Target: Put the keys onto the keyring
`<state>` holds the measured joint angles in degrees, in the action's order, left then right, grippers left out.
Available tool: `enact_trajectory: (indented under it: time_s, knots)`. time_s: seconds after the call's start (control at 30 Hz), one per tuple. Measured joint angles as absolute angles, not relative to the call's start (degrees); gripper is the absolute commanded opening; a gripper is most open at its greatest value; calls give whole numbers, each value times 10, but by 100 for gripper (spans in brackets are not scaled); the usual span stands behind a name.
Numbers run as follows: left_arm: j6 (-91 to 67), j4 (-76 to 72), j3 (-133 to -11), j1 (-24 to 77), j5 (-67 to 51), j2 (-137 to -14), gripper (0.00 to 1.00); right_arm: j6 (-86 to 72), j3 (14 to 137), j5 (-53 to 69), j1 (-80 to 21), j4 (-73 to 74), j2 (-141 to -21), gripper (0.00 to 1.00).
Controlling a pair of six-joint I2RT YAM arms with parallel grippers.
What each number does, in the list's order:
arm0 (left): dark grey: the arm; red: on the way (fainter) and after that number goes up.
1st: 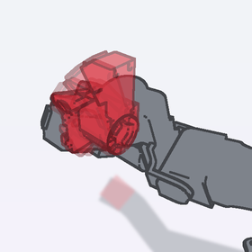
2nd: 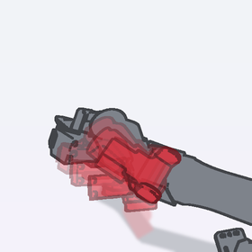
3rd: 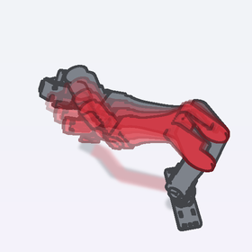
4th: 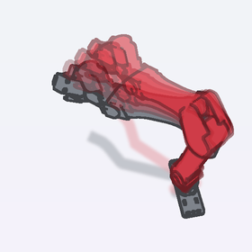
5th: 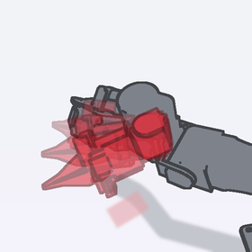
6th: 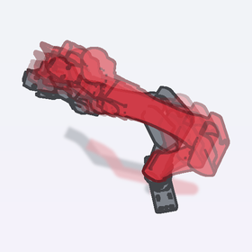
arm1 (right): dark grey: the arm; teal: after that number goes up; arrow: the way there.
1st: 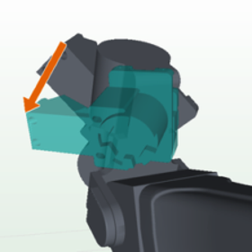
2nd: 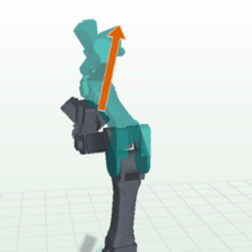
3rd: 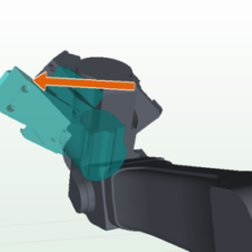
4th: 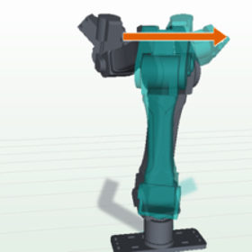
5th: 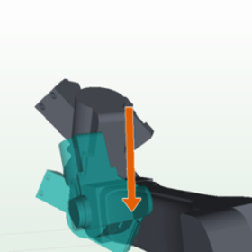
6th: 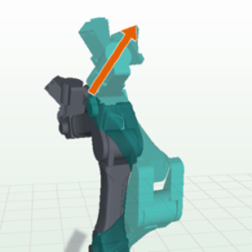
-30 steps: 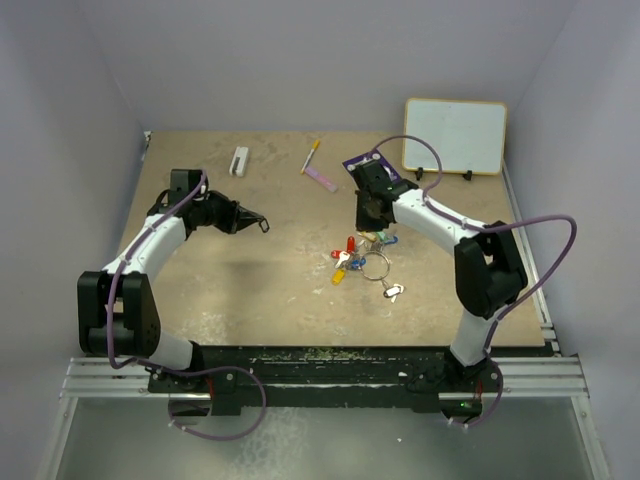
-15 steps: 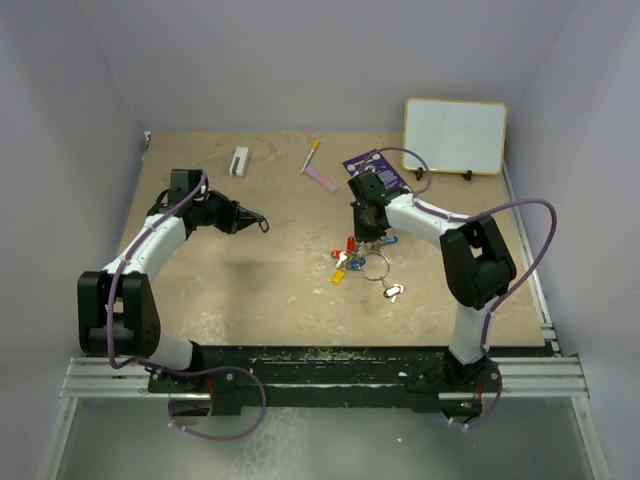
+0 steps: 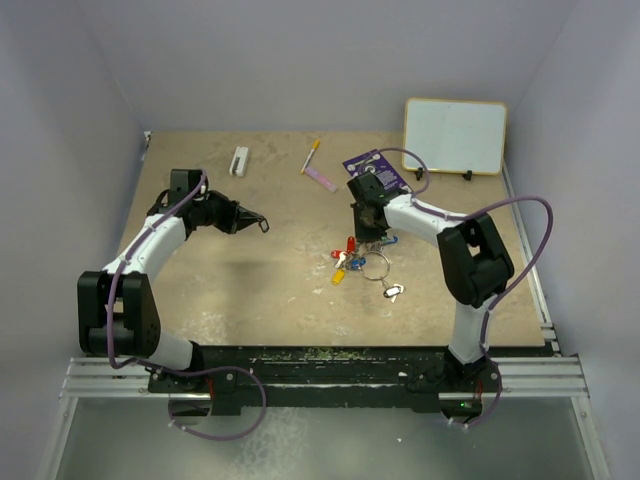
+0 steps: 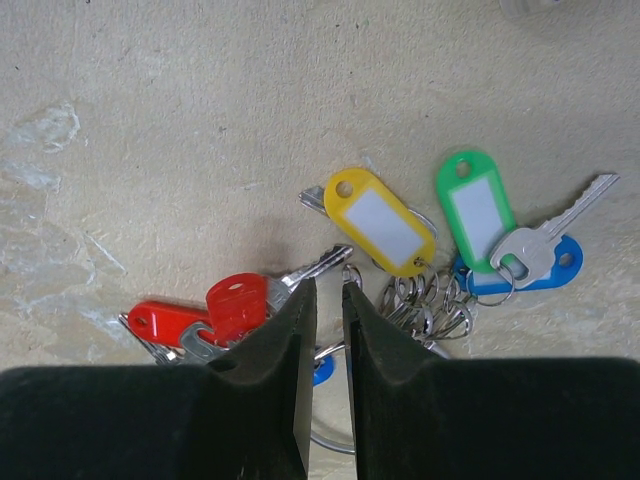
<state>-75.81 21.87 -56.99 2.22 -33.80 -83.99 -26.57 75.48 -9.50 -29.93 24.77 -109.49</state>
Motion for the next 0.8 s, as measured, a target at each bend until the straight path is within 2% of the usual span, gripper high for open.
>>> enact_trajectory:
  time_s: [0.37,0.8]
  knots:
    - [-758,219,-570,22,-338,-840,4,-268,755,-100,-299,252,-1068,23]
    - [-758,219,-570,20,-338,-840,4,-267,710,-110,-299,236,-1069,20]
